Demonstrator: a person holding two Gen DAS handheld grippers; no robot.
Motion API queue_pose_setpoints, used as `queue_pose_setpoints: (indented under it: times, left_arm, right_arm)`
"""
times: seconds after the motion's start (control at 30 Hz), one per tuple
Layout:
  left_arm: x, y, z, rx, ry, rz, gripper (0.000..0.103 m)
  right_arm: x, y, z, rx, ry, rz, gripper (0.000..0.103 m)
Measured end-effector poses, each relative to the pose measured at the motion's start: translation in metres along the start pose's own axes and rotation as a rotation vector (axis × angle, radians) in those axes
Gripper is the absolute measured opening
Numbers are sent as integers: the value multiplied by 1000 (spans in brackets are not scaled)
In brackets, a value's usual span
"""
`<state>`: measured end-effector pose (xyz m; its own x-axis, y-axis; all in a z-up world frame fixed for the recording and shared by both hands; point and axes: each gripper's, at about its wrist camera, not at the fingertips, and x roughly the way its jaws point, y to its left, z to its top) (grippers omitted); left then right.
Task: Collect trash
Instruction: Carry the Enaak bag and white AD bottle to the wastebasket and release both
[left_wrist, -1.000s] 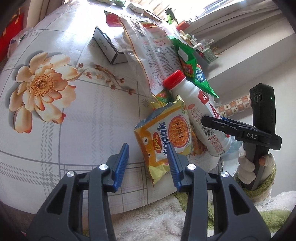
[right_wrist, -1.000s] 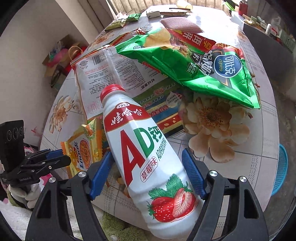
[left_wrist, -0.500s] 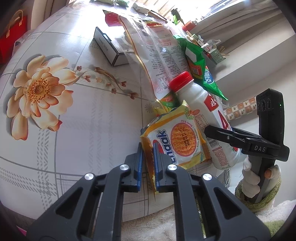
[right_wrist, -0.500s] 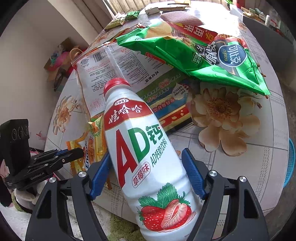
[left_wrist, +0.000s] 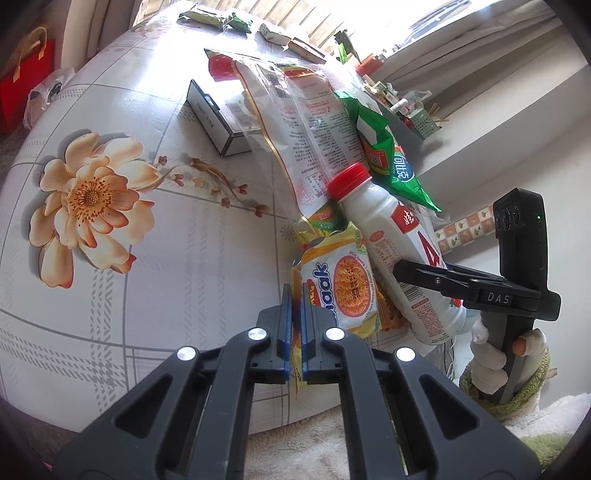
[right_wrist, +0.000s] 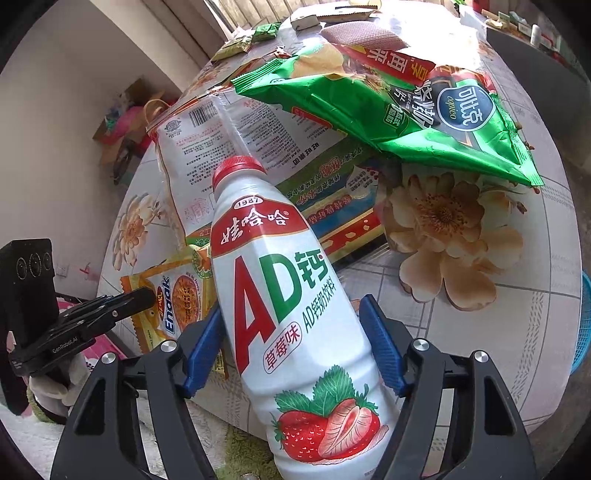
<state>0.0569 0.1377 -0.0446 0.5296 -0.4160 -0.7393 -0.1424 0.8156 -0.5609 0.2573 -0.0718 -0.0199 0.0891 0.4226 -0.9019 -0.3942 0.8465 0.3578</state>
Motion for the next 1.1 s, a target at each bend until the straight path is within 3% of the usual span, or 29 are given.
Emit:
queue_pose_setpoints:
  times: [0.8, 1.1]
  left_arm:
    - [-46, -8, -2, 32, -105, -10, 2]
    - [-63, -26, 4, 72, -146, -32, 2]
  right_arm:
    - [-30, -9, -13, 59, -64, 132, 66]
    - [-68, -13, -27, 56, -169, 189, 66]
